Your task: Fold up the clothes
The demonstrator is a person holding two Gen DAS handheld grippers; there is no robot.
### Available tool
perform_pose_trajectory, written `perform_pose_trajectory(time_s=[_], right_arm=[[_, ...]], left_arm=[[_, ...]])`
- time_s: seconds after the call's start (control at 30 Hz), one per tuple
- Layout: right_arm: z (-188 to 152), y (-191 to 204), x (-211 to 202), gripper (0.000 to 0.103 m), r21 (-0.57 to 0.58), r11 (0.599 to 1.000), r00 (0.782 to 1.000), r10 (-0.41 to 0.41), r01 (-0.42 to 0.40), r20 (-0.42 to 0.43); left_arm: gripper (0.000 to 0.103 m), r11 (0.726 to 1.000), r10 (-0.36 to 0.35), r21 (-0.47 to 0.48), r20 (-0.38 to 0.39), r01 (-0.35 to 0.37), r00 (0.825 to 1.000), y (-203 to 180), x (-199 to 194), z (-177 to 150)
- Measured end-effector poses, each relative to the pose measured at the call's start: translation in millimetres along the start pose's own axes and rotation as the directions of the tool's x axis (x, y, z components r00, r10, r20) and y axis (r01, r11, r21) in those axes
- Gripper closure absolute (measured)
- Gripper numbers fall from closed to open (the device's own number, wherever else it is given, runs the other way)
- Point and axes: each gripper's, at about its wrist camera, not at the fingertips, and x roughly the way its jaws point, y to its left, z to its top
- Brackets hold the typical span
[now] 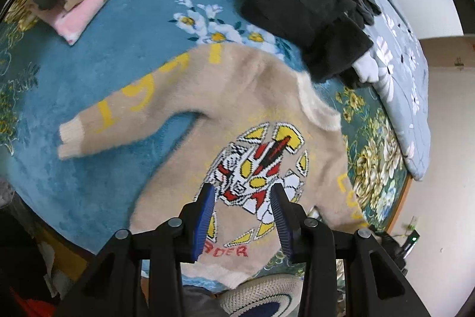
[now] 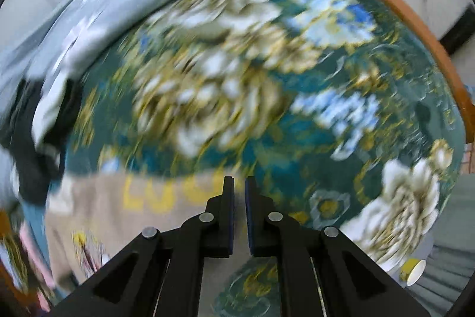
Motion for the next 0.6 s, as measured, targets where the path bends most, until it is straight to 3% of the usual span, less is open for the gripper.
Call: perform_pose_trajectory(time_s=[0.2, 0.43, 0.5, 0.6], right_arm=[[25, -10, -32, 0.083, 0.04, 0.998, 0.993, -0.044, 0.04, 0.113], [-69, 76, -44, 0.074, -0.138, 0.988, 0.997, 0.067, -0.072, -0.035], [-98, 102, -47, 0.072, -0.187, 0.976, 0.992, 0.095, -0.109, -0.085], [-141, 141, -51, 0.072, -0.254, 0.952, 0.978, 0.13, -0.169, -0.163]], left_arm=[[0.06, 0.996, 0.026, -0.088, 0.043, -0.022, 0.999, 51, -16, 8], [0.054, 0.962, 0.036, -0.272, 0.078, -0.014, 0.996, 144, -15, 14], [0.054, 0.916, 0.011, -0.4, 0.086, 0.024, 0.996, 179, -6, 11], [0.054, 0.808, -0.026, -0.583, 0.108, 0.084, 0.994, 228, 10, 4]])
